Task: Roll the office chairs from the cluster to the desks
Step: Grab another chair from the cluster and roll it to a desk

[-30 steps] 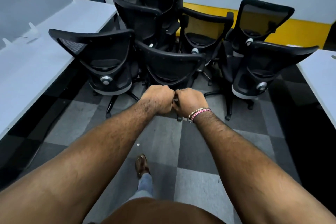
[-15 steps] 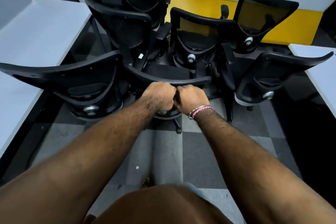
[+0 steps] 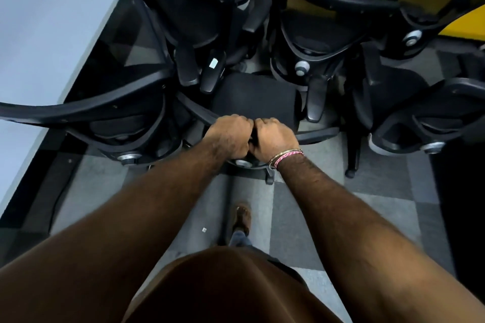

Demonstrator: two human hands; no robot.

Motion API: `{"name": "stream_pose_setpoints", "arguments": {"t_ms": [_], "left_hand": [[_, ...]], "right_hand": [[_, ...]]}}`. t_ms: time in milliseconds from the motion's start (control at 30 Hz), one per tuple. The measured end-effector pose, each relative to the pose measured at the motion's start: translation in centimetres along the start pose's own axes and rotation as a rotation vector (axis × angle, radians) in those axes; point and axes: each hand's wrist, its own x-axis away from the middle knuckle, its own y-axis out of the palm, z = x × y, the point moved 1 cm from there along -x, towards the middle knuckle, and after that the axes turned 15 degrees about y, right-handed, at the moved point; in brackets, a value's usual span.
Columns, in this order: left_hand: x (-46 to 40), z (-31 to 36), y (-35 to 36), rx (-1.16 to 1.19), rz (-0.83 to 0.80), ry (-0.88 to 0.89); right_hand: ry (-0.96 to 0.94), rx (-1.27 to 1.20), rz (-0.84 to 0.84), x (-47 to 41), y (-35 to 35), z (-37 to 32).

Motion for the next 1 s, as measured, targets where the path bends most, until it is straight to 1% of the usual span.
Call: {"name": "stream_pose_setpoints", "arguments": {"t_ms": [133,233,367,567,667,833,1000], "left_hand": [[-2.4,-1.9,1.7,0.011,-0.100,-0.015],[-3.5,-2.7,2.4,-0.038,-0.145,0.006],[-4.2,-2.8,2.8,-0.084,-0.159,0.006],[-4.2,-1.8,2.8,-0.099,-0.184,-0.002],[-3.9,-1.3,2.7,-0.096,-0.195,-0.018],[-1.8,0.4,3.2,-0.074,-0.203,-0.018],[2.8,3.6,5.0,-0.090,-0.173,0.009]], "right_hand": [[-0.039,0.012,-0.117,-2.7,2.1,0.0],[-0.059,0.052,-0.086,-3.3,2.7,0.1],[-0.087,0.090,-0.084,-3.7,2.6,0.6],[-0.069,0.110,-0.083,-3.3,2.3,1.2],[-0.027,0.106,-0.118,-2.9,2.1,1.0],[-0.007,0.107,-0.128,0.0,2.1,0.4],[-0.014,0.138,-0.093,5.7,3.0,-0.2]]}}
